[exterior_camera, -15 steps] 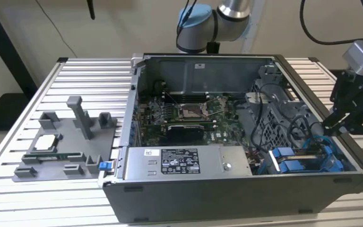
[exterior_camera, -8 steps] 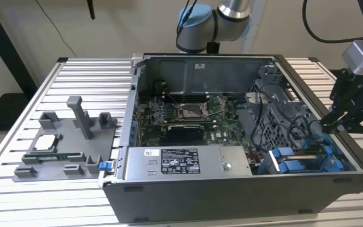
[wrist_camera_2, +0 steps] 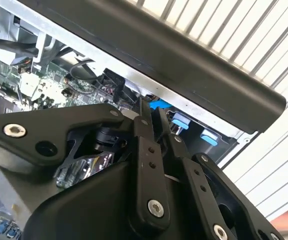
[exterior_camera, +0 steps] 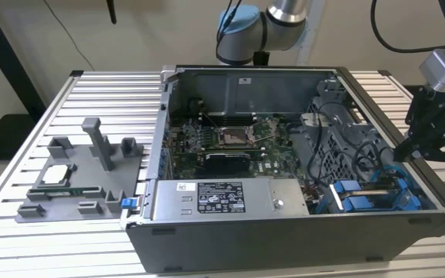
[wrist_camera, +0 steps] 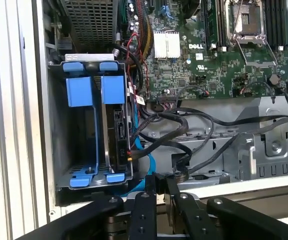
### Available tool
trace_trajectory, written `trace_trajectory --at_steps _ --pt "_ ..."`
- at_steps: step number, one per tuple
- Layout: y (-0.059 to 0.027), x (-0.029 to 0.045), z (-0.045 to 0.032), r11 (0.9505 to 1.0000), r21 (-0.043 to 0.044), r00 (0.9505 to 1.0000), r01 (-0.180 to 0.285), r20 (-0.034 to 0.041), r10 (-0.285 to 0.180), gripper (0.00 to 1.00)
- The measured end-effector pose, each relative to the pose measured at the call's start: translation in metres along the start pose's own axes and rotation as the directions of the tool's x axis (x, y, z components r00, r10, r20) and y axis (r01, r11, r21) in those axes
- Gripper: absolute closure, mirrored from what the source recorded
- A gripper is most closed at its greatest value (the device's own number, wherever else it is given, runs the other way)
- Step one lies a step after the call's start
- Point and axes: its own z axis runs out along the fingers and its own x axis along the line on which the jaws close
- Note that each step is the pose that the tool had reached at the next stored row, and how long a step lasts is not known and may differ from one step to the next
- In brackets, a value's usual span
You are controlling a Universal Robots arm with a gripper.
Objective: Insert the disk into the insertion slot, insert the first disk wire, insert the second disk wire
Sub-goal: 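Insert the second disk wire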
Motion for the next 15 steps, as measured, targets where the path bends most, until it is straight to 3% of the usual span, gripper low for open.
trace_trajectory --at_steps 9,15 --pt "0.0021 0.0017 -0.0053 1.0000 0.0000 1.0000 0.000 0.0016 0.000 1.00" --pt "0.0127 0.0017 -0.0129 1.0000 0.0000 1.0000 -0.003 0.0087 0.003 1.00"
